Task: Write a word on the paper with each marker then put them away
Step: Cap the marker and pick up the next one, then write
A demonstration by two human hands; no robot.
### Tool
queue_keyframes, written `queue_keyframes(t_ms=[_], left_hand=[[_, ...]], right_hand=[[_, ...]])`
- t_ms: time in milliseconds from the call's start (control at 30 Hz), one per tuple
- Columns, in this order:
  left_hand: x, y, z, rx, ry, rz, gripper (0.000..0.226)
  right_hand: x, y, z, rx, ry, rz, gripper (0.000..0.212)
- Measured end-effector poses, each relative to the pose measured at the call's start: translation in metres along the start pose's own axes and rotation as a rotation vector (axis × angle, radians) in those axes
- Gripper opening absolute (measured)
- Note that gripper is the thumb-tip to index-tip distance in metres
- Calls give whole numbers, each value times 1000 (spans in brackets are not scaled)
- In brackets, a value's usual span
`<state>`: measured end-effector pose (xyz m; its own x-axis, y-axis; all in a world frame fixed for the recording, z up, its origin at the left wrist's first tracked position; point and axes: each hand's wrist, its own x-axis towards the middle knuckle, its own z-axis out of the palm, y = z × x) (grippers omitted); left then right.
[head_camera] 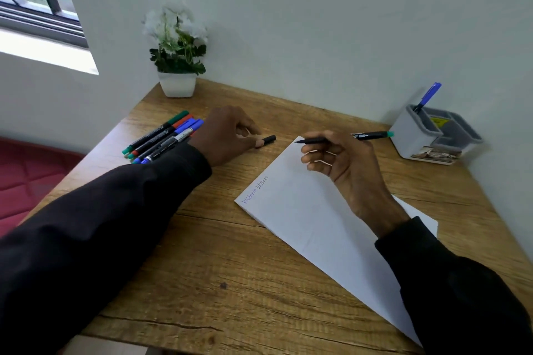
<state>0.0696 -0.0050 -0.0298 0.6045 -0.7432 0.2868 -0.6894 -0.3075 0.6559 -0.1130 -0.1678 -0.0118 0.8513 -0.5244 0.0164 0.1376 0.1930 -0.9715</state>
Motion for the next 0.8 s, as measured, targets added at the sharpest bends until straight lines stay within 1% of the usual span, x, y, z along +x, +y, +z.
queue_keyframes(t_ms=[133,200,267,400,500,600,700,800], left_hand=[[12,14,14,109,-24,-88,32],[15,22,19,134,-51,-116,32],[18,25,20,130,-70,-151,28],[15,22,17,80,-63,-169,20],[3,25,12,-18,-57,-139,18],[-12,32,5,-206,-20,-125,19],[-27,45,-1,-355,-2,-120,18],[-38,59,-6,-419,-1,-89,19]], right_hand=[[-6,1,-7,-64,102,-45,23],[-10,3,-12,-94,126,-46,16],[-13,3,-16,-76,138,-27,9],[-18,0,-25,3,129,-14,21],[-24,-3,-30,-47,154,-88,17],[-32,-6,-33,-141,192,-169,11],[-41,-9,-31,-134,182,-241,10],[-46,-11,-29,-106,168,-286,14]])
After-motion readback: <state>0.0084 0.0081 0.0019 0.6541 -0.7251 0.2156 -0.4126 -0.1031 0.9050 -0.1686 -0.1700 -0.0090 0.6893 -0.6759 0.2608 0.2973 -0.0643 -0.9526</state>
